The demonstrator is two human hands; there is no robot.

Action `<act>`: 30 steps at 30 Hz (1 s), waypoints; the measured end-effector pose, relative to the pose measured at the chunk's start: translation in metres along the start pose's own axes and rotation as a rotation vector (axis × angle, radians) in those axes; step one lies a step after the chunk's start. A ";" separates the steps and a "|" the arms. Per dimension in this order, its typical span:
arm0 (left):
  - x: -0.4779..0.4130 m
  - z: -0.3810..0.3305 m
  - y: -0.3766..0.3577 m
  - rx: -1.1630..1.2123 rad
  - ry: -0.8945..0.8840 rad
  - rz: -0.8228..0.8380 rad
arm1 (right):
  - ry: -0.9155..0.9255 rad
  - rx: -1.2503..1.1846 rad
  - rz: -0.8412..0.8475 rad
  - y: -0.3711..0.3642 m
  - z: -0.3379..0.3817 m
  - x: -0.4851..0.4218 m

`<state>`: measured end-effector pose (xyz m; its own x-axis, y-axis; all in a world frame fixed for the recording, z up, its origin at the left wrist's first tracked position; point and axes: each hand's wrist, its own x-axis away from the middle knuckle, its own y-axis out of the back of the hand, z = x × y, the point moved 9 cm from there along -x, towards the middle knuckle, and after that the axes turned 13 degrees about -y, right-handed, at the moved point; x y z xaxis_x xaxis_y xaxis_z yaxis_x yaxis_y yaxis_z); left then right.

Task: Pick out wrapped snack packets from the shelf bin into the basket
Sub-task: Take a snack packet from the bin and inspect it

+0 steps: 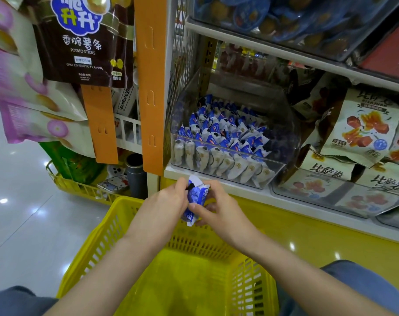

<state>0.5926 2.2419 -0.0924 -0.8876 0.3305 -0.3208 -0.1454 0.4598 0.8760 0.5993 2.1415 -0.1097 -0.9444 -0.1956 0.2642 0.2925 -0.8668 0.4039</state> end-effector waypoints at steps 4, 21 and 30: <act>0.001 0.000 0.001 0.018 0.003 -0.004 | 0.057 0.130 -0.046 0.001 0.003 0.001; 0.000 -0.001 -0.018 1.124 0.301 -0.135 | 0.206 0.223 -0.226 0.022 0.019 0.002; 0.001 0.021 -0.017 1.287 0.472 -0.217 | 0.099 -0.077 -0.097 0.019 0.022 -0.006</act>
<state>0.6038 2.2515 -0.1154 -0.9990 -0.0329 -0.0297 -0.0262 0.9789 -0.2027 0.6136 2.1359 -0.0839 -0.9790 -0.1500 0.1384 0.1903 -0.9156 0.3542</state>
